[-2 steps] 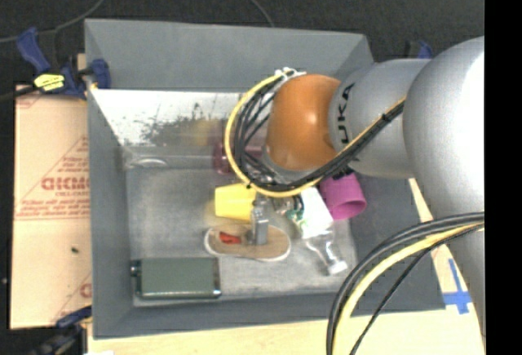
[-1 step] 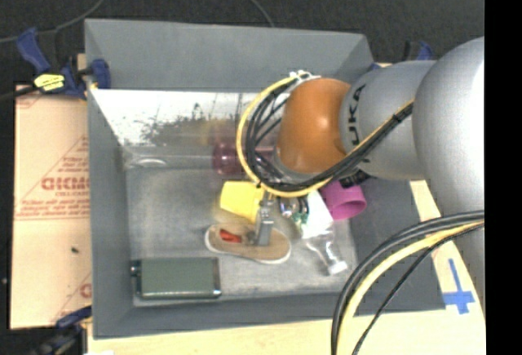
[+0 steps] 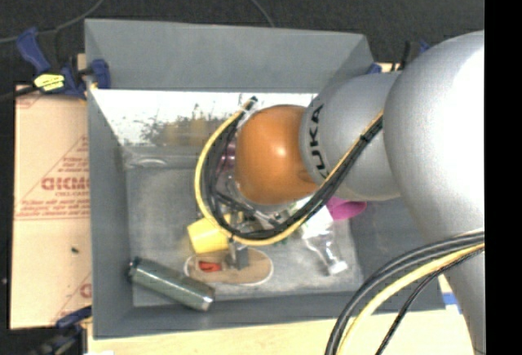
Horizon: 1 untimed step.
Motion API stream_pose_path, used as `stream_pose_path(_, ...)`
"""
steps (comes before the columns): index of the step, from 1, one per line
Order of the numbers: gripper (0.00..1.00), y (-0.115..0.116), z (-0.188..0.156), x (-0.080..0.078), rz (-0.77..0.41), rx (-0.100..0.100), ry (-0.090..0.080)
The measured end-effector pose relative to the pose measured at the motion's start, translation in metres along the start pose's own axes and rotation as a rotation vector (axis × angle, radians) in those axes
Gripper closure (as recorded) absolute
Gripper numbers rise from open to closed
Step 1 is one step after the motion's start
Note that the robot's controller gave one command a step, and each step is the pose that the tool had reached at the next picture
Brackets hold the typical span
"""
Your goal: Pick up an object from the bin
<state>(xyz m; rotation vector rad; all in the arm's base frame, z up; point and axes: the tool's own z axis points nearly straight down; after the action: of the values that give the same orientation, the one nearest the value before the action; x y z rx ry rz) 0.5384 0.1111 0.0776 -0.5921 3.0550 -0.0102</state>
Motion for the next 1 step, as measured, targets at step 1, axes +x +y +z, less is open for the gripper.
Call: stream_pose_path(1,1.0,0.0,0.0,0.0,0.0,0.0,0.0)
